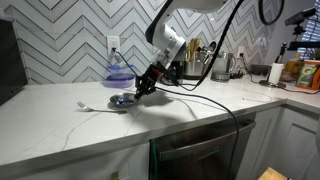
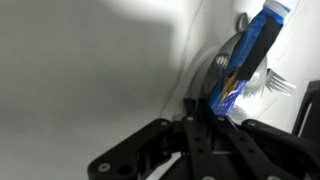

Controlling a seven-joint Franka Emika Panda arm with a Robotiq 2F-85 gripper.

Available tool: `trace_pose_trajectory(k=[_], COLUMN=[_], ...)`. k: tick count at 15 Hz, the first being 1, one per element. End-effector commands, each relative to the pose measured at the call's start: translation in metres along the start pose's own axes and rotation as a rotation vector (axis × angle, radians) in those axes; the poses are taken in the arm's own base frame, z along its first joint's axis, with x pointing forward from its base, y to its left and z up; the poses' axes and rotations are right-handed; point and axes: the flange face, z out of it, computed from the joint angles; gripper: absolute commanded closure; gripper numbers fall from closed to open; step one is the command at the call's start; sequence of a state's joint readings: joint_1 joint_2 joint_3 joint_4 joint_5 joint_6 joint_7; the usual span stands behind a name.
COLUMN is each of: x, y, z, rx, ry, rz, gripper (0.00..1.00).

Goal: Pick up the metal plate and pour the sachet in front of the coffee maker and then put the plate next to the sachet

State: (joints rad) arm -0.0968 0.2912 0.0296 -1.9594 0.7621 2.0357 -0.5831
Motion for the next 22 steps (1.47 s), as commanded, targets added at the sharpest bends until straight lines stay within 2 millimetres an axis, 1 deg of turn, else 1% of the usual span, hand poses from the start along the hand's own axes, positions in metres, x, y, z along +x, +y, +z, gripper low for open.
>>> trace_pose_trajectory(k=[1, 2, 7, 8, 9, 12, 16, 19, 22], x=[0.005, 0.006, 0.01, 0.011, 0.011, 0.013, 0.011, 0.007, 0.001], y=[0.012, 0.014, 0.025, 0.026, 0.025, 0.024, 0.022, 0.015, 0.002], z=[0.003, 0.004, 0.015, 0.016, 0.015, 0.013, 0.012, 0.002, -0.021], rx=[0.08, 0.091, 0.138, 0.148, 0.158, 0.166, 0.137, 0.121, 0.093], ry=[-0.018, -0.024, -0.048, -0.048, -0.049, -0.043, -0.042, -0.032, -0.017], rz=[0.013, 0.021, 0.055, 0.059, 0.06, 0.063, 0.057, 0.042, 0.012], gripper=[0.89, 0.9, 0.82, 0.84, 0.84, 0.99, 0.99, 0.99, 0.99])
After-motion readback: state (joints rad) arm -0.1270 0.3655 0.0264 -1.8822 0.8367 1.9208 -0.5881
